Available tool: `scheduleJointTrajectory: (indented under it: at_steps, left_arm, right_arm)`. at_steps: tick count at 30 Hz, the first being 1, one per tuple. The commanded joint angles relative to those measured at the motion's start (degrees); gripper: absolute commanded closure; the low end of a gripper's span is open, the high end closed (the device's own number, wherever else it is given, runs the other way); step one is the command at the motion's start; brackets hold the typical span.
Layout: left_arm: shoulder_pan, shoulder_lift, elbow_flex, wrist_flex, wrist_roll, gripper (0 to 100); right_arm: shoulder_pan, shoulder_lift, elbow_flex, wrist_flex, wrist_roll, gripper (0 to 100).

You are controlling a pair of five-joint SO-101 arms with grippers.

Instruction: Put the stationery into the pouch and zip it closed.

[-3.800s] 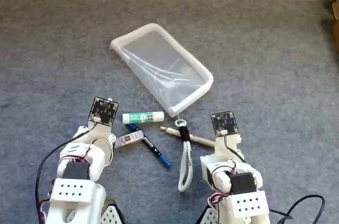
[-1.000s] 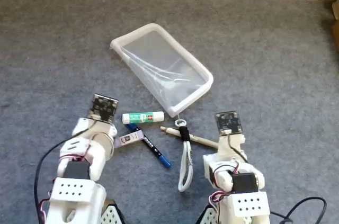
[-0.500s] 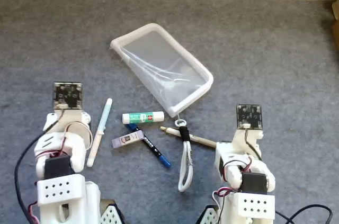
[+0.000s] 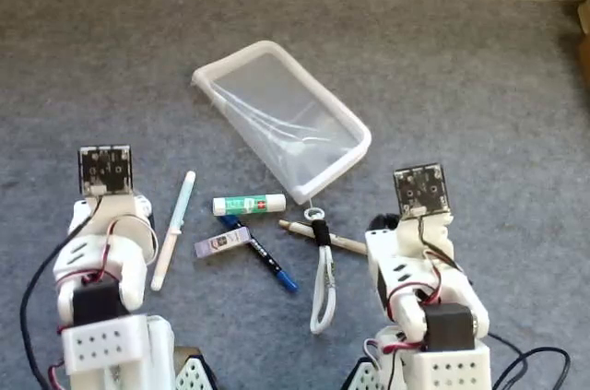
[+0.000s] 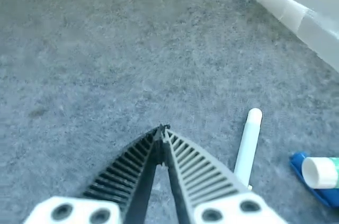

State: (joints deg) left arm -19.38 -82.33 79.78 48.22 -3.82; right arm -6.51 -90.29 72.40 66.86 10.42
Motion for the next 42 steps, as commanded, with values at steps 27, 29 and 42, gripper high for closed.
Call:
scheduleJointTrajectory:
  at_steps: [27, 29, 42]
  left_arm:
    - [-0.22, -21.58, 7.87, 8.09, 0.18, 99]
    - [-0.22, -21.58, 7.87, 8.0, 0.09, 99]
    - [-0.22, -21.58, 8.84, 7.74, -3.43, 99]
  right_arm:
    - [-20.88, 62.29, -32.13, -2.95, -7.56, 81.8]
    - [-20.88, 64.48, -32.13, -5.49, -7.74, 81.8]
    - [-20.7, 76.09, -32.04, -13.67, -7.82, 81.8]
